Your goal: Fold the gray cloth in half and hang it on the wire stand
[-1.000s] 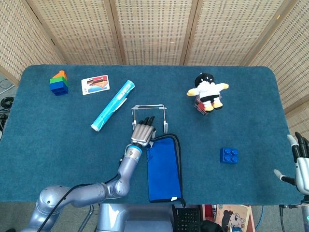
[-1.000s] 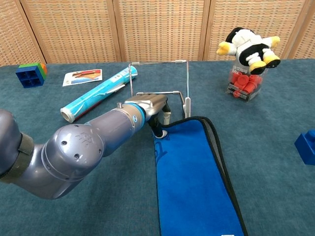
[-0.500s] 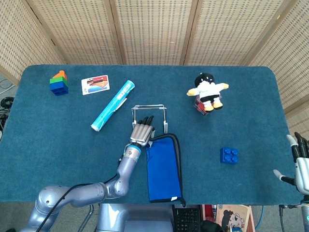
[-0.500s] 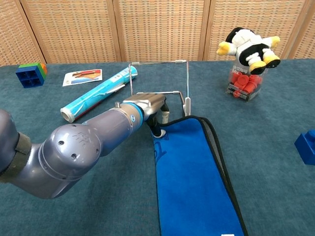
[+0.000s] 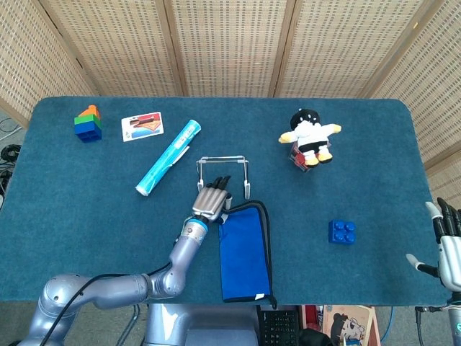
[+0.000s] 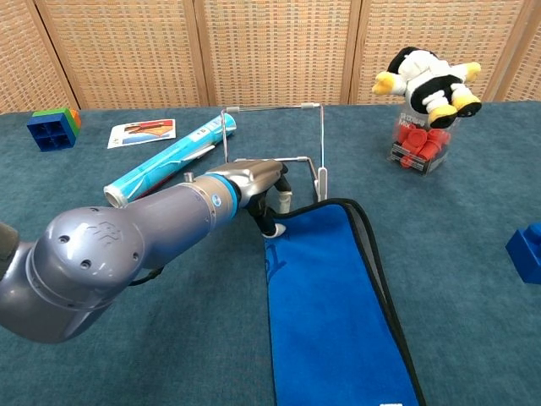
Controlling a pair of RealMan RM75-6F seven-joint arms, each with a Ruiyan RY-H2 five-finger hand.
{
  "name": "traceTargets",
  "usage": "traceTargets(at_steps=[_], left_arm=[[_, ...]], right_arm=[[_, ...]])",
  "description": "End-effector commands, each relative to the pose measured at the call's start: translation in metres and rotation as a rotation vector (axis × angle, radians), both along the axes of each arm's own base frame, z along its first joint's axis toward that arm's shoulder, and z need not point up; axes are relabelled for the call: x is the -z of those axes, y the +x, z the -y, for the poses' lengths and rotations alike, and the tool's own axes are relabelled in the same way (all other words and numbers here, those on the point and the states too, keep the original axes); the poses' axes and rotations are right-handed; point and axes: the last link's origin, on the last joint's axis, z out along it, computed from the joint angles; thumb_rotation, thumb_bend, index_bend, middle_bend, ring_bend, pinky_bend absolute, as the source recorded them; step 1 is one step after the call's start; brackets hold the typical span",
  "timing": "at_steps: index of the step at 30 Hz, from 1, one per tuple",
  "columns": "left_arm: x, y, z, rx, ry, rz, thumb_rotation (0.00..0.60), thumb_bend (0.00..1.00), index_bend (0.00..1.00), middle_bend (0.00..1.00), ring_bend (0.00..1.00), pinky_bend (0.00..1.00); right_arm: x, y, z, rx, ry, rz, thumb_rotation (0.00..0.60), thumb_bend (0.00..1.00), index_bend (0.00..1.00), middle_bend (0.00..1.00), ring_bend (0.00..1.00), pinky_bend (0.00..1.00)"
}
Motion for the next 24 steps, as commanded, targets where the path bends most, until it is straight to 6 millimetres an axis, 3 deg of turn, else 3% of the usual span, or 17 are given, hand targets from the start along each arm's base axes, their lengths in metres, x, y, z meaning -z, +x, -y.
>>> traceTargets(at_steps=[1, 24], left_arm=[[-0.004, -0.002, 0.002, 0.0, 0.001, 0.014, 0.6, 0.5, 0.9, 0.0, 0.01, 0.18], [-0.03, -0.011, 0.039, 0.069, -0.051, 0.092, 0.6, 0.5, 0.9, 0.0, 0.03, 0.18]], right_arm=[[0.0, 0.001, 0.0, -0.002, 0.0, 0.001, 0.6, 0.0, 0.0, 0.0, 0.0, 0.0], [0.0, 0.003, -0.002, -0.01, 0.0, 0.0, 0.6, 0.0, 0.0, 0.0, 0.0, 0.0]])
